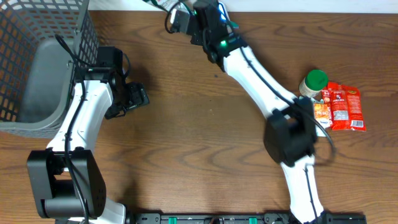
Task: Scan the item barcode
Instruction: 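Hold the glove pack in front of the scanner with the right gripper, then carry the glove pack right and down toward the table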
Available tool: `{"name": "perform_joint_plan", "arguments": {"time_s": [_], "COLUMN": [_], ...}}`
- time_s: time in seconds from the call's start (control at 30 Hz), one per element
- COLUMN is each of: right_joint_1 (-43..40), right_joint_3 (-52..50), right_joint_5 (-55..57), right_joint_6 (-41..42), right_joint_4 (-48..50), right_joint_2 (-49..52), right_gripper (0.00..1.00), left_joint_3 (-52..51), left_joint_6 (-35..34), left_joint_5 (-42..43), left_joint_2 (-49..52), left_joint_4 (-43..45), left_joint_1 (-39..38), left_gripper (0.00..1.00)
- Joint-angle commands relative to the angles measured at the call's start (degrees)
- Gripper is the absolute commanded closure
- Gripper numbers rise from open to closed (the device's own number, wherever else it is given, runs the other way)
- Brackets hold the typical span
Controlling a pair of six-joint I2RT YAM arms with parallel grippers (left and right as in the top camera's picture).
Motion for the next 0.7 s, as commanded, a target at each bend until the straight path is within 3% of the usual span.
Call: {"name": "perform_joint_plan", "arguments": {"time_s": [0.0, 0.17, 0.2, 0.3, 0.47, 0.67], "right_joint_1": [3.41, 6.08, 6.36, 5.9, 3.26, -1.66], "right_joint_3": [0.98, 0.96, 0.96, 0.96, -1.18, -12.96], "right_joint_5": [-3.56, -12.87, -15.87, -19.26, -21.18, -21.29], "right_joint_6": [1.57, 10.82, 14.25, 21.11, 34.93, 43.95], "right_joint_4": [-7.74, -31.08, -39.52, -49.27, -57.02, -54.25], "right_joint_2": [-10.25, -21.22, -23.98, -25.92, -25.81, -25.81], "right_gripper": [0.99, 0.99, 0.99, 0.99, 0.99, 0.99], "left_joint_3": [-0.13, -0.13, -0.13, -0.13, -0.13, -0.13], "left_joint_6": [-0.09, -0.09, -0.09, -0.09, -0.09, -0.09], "left_joint_5": [-0.74, -0.74, -0.74, -0.74, -0.74, -0.74], "left_joint_2": [0.44, 0.44, 0.44, 0.44, 0.44, 0.44], "left_joint_4": [-0.15, -0.15, -0.15, -0.15, -0.15, -0.15], "left_joint_1": [0.46, 0.46, 0.46, 0.46, 0.46, 0.46], "left_gripper": [0.13, 0.13, 0.13, 0.13, 0.13, 0.13]}}
